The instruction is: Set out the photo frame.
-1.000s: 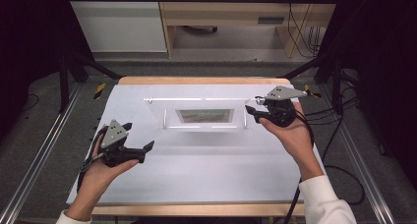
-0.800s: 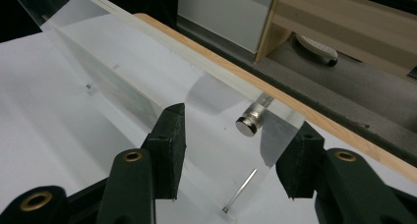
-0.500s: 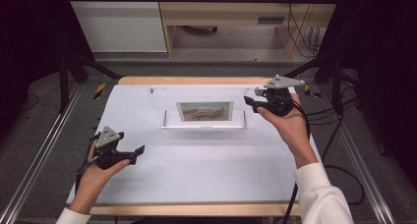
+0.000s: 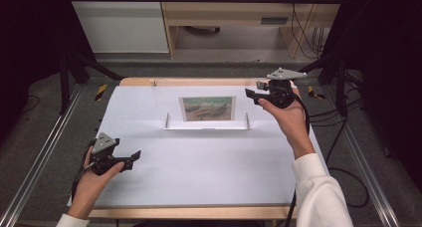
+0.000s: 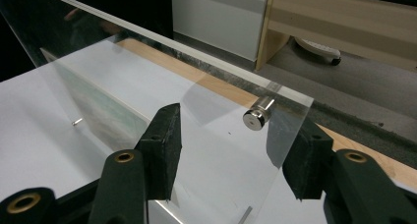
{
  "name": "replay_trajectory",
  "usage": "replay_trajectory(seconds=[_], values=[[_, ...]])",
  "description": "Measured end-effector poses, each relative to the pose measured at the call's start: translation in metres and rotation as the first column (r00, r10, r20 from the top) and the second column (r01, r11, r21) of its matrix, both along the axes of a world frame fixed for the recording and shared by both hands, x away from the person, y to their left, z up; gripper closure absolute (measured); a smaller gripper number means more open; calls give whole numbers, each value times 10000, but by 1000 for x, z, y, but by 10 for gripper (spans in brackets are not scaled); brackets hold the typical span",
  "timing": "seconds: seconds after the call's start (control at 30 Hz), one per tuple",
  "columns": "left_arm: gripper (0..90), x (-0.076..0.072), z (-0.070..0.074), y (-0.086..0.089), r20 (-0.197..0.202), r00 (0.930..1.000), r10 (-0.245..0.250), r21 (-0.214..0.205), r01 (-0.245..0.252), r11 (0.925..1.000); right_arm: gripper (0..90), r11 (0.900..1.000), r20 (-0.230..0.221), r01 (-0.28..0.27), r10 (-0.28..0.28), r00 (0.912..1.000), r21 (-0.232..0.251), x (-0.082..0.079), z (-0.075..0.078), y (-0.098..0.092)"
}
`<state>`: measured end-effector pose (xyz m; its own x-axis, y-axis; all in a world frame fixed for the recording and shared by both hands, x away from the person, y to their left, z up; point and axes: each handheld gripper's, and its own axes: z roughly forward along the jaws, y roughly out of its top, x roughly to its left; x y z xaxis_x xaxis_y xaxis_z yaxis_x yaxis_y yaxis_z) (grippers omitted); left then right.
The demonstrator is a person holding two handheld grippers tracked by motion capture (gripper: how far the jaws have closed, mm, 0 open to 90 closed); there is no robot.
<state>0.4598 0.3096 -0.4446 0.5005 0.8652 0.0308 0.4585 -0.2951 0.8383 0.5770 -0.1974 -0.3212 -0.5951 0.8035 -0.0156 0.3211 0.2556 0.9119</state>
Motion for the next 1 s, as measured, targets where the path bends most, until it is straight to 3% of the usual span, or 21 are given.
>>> replay_trajectory(seconds=[0.3,0.4,1.0], values=[[69,1,-3,1,-47,10000,56,31,-56,10000,452,9993,-69,204,-201,9998,311,13,-2,1],[122,-2,-3,2,2,10000,69,306,-69,9995,450,9988,-180,268,-261,9995,408,17,-2,1],[76,-2,-7,5,-201,9997,163,363,-155,9992,403,9935,-423,857,-827,9957,752,31,-5,7]])
